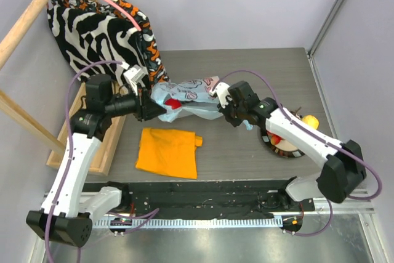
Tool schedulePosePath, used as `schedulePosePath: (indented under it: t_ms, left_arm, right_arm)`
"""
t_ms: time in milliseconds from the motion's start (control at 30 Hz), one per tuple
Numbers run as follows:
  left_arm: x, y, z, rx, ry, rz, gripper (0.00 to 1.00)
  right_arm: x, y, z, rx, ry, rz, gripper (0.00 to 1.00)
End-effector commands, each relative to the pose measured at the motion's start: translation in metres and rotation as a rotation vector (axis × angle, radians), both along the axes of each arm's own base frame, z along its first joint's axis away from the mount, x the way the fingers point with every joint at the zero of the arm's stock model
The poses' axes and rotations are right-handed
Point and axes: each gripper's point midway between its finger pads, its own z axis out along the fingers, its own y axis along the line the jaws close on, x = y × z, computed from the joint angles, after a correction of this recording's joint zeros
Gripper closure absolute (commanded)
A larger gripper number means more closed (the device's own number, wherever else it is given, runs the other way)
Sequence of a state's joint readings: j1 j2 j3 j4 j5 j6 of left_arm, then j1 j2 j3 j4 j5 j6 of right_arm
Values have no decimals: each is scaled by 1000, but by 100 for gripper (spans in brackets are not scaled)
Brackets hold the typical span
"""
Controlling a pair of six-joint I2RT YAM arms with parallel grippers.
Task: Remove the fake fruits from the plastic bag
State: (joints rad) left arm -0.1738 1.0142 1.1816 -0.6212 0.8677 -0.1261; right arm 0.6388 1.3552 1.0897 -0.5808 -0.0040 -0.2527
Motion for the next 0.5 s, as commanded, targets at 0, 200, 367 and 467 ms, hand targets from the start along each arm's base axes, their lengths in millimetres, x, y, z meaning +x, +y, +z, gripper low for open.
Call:
schedulePosePath:
  t_ms: [0, 200, 367, 467]
  left_arm:
    - [6, -2, -46, -1, 171, 17, 67]
    - [10, -4, -53, -7, 188, 33, 100]
    - [15, -7, -47, -40, 190, 42, 100]
    - [18, -8, -44, -46, 181, 40, 100]
  right_arm:
    - [27, 35, 8, 50, 3, 45, 85]
    - [57, 86, 81, 193, -56, 159, 84]
    - [50, 111, 81, 238, 5, 239, 85]
    - [55, 113, 64, 211, 30, 233, 86]
